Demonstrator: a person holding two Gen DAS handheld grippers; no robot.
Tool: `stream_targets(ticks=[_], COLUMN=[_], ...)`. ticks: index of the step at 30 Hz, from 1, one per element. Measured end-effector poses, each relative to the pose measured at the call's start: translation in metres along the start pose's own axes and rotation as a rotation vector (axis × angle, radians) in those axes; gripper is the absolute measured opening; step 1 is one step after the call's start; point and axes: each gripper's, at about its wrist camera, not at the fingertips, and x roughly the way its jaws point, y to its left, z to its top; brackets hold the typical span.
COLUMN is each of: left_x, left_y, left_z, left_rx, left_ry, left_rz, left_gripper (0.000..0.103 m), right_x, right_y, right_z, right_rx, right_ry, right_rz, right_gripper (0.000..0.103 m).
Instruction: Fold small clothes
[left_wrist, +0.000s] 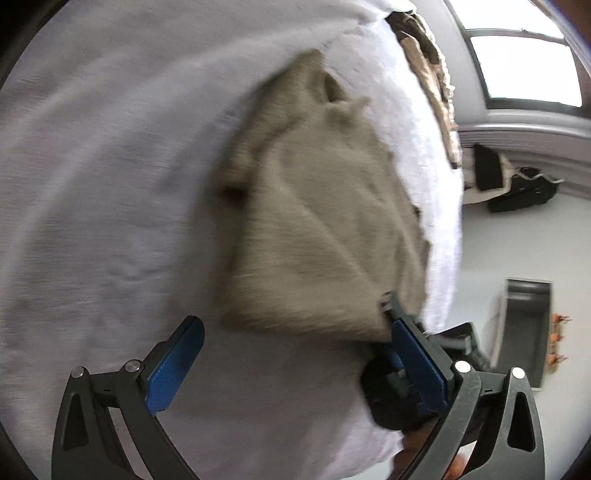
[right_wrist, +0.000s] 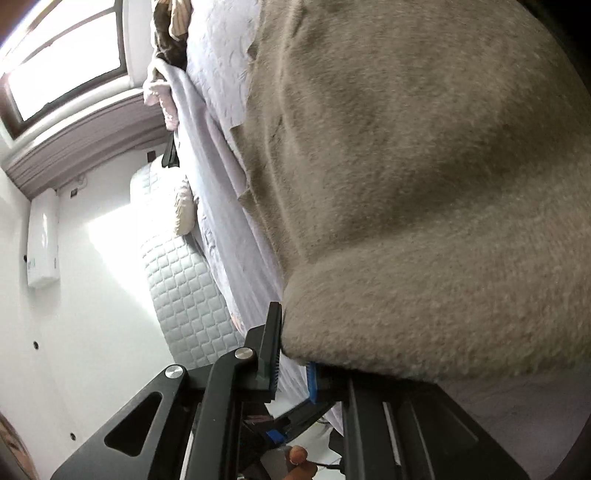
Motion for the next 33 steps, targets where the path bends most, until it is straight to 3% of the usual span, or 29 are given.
stream_targets(ticks=[10,12,13,14,16,18,24,25,26,28,33], left_x=[0.028,0.031,0.030,0.032,0.033,0.030,0.037,0.039,0.040,0.041,0.043], left_y=[-0.008,-0.013,-0.014,-0.016,-0.022,-0.037,-0.094,-0.099,-0.102,-0.105,-0.110], left_z=[0.035,0.040,0.040,0.042,0.045,0.041,0.009,0.008,0.007,0.008,0.008], left_rx=[-0.040,-0.024,-0.015,0.001,0.057,0.158,0.607,0.637,0.663,0.688,0.727], left_ry=[-0.091,-0.117,-0.126,-0.132,-0.138,-0.179,-0.271,-0.274,-0.272,-0.265,-0.253], left_rz=[0.040,0.108,0.138,0.187,0.250,0.322,0.555,0.566,0.573,0.584,0.602], left_gripper=[0.101,0.087,0.068,0.042,0.025,0.020,0.019,0.019,0.019,0.019,0.019], right_x=[-0.004,-0.006,-0.006,-0.009,-0.014,-0.022,-0.057,-0.062,-0.064,-0.060,-0.007], right_y=[0.002,0.000,0.000,-0.001,-0.005,-0.001,0.055,0.068,0.082,0.104,0.157], right_z=[0.005,0.004,0.003,0.002,-0.001,-0.002,0.011,0.017,0.024,0.034,0.060], right_rx=[-0.011,-0.016,-0.019,-0.023,-0.036,-0.072,-0.327,-0.370,-0.409,-0.465,-0.582], right_ry=[0.010,0.017,0.023,0.032,0.055,0.093,0.093,0.087,0.086,0.095,0.224], right_rz=[-0.026,-0.037,-0.047,-0.058,-0.089,-0.159,-0.409,-0.437,-0.459,-0.492,-0.561], right_gripper=[0.012,0.012,0.012,0.012,0.012,0.015,0.017,0.023,0.051,0.088,0.088])
